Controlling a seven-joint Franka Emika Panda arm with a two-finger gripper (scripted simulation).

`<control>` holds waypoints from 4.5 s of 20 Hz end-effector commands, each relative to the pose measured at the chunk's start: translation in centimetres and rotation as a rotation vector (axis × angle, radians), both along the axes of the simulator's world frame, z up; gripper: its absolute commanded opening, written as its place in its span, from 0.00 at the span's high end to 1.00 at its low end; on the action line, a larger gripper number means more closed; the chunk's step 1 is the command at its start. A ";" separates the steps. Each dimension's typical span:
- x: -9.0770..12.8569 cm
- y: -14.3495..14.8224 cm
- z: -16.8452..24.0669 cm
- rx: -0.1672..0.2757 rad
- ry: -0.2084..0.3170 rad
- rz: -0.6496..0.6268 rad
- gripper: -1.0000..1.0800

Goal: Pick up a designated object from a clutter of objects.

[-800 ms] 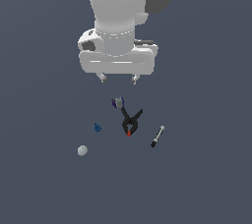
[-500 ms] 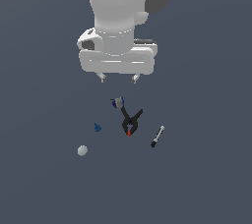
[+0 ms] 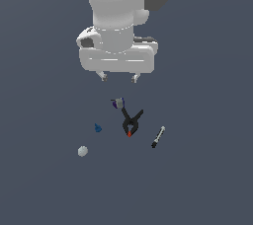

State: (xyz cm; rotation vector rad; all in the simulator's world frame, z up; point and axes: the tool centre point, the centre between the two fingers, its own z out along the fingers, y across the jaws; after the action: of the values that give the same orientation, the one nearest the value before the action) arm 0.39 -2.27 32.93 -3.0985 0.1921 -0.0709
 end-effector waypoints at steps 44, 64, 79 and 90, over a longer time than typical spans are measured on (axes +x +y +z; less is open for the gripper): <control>1.7 -11.9 -25.7 -0.026 0.053 -0.284 0.04; 1.8 -11.9 -28.7 -0.026 0.053 -0.285 1.00; 3.5 -7.5 -22.7 -0.027 0.052 -0.286 1.00; 6.6 0.2 -12.1 -0.029 0.052 -0.287 1.00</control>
State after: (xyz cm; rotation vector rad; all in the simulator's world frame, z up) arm 6.63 -3.16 19.24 -3.0778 0.6395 -0.0012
